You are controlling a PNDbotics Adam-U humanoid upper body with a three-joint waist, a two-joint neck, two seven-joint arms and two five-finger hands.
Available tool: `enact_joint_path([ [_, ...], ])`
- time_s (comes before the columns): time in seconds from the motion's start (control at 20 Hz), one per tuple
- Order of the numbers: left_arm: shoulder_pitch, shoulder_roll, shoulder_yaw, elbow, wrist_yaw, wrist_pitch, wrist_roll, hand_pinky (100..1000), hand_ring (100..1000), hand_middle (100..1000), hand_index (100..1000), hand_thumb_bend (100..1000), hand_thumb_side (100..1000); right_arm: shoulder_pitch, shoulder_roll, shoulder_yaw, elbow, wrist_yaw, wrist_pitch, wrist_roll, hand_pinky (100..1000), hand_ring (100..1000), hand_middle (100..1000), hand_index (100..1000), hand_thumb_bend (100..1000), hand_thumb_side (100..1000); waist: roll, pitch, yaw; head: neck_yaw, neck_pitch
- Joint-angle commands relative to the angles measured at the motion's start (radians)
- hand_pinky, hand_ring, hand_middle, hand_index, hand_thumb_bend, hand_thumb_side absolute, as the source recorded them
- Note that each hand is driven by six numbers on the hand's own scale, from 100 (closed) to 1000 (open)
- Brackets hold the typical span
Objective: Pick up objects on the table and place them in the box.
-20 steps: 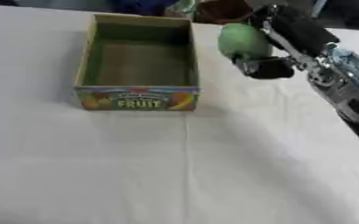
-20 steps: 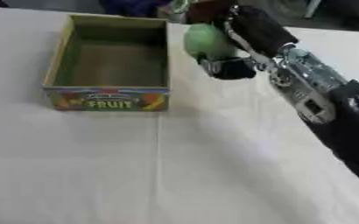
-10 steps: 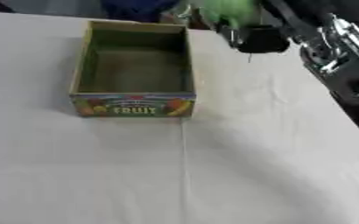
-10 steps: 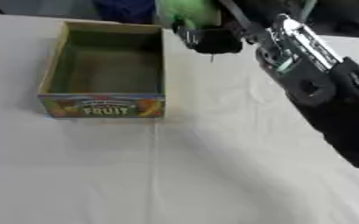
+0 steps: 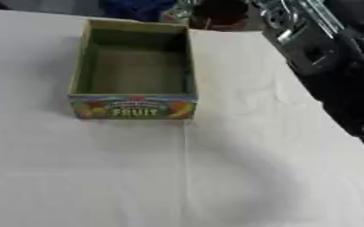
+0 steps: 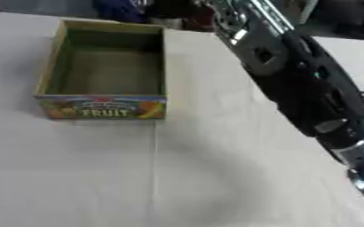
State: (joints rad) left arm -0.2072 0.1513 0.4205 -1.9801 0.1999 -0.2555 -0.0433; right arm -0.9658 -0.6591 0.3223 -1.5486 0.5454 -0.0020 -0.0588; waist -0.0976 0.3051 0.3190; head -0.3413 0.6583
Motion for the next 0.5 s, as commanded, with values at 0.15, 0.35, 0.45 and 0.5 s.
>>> enact_joint_path([
  [0.15,-0.023,0.03,-0.008,-0.02,0.017,-0.005,-0.009,438,428,458,588,100,767,-0.063,0.058,-0.007,0.132,0.08,-0.008,-0.039,647,647,375,598,100,508,0.003,-0.007,0.032,-0.06,-0.003],
  [0.35,-0.025,0.028,-0.009,-0.02,0.024,-0.007,-0.013,439,427,457,587,100,767,-0.084,0.096,-0.006,0.207,0.114,-0.023,-0.052,653,648,379,608,100,517,-0.001,0.003,0.063,-0.1,-0.012],
  [0.45,-0.028,0.027,-0.009,-0.02,0.026,-0.009,-0.015,439,427,457,587,100,767,-0.089,0.114,-0.002,0.233,0.133,-0.029,-0.052,655,651,383,611,100,520,-0.004,0.007,0.072,-0.111,-0.015],
  [0.5,-0.03,0.027,-0.01,-0.02,0.027,-0.009,-0.017,439,427,457,587,100,767,-0.091,0.122,0.0,0.248,0.147,-0.033,-0.053,655,652,386,612,100,512,-0.006,0.008,0.075,-0.117,-0.017],
])
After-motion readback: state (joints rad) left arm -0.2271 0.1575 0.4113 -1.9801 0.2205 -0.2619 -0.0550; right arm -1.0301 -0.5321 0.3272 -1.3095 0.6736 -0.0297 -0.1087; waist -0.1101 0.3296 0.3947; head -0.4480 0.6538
